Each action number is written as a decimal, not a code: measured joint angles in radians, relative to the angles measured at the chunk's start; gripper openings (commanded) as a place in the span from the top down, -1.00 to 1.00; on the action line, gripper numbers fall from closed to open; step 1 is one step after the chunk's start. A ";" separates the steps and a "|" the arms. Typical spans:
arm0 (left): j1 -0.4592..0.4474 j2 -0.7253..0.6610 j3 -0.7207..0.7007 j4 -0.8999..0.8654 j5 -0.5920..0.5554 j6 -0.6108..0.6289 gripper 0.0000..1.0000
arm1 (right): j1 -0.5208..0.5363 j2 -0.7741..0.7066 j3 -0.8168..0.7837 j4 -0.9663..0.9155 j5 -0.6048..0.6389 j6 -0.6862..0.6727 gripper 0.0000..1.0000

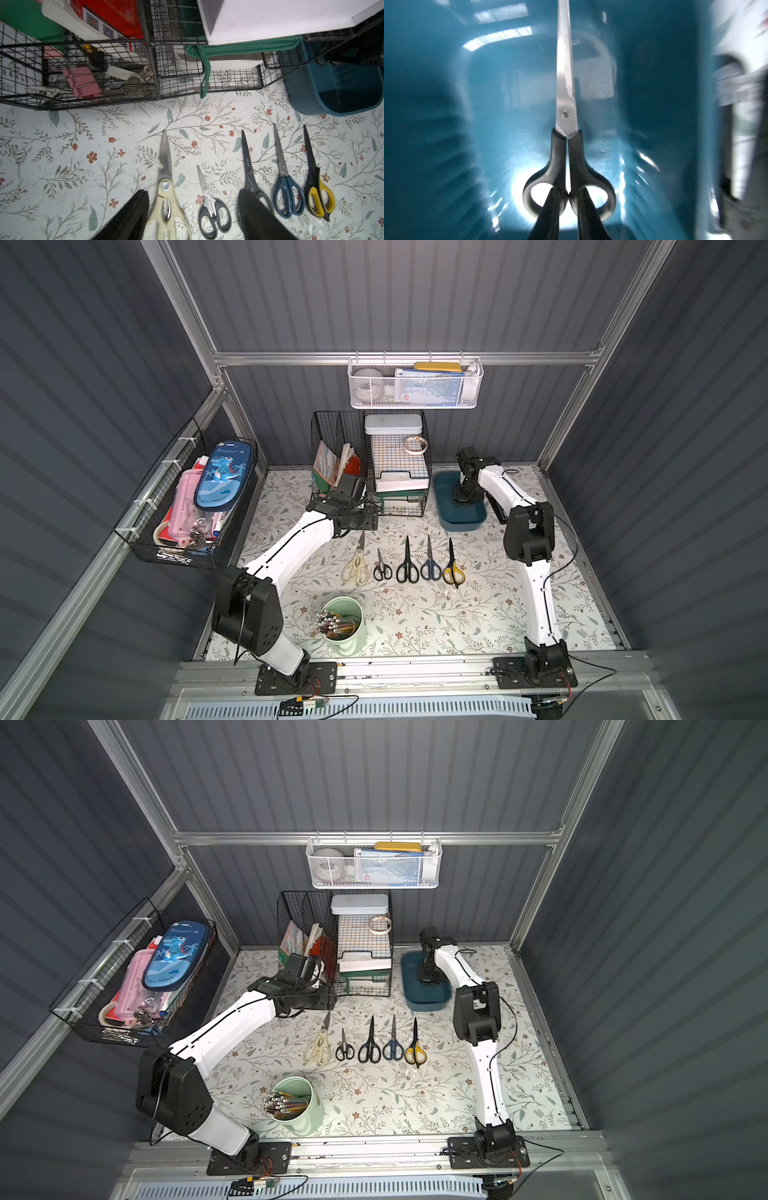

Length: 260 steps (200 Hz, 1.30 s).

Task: Take the scissors out of the storage box
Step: Pick up the scissors from the storage box, then place the scissors at the center of the board.

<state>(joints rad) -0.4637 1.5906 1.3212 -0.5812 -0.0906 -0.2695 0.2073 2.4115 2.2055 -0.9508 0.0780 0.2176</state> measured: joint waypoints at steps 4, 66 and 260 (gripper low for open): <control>0.000 0.000 0.000 0.000 0.000 0.000 -0.46 | 0.000 -0.008 0.000 0.003 0.002 -0.003 0.92; 0.000 0.000 0.000 0.001 0.001 0.000 -0.46 | 0.020 -0.196 -0.156 0.025 0.001 -0.032 0.93; 0.000 0.000 0.019 0.026 0.026 0.004 -0.46 | 0.124 -0.848 -1.205 0.156 -0.026 0.135 0.94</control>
<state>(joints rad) -0.4637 1.5906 1.3399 -0.5556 -0.0643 -0.2657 0.3313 1.5635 1.0004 -0.7944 0.0517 0.3523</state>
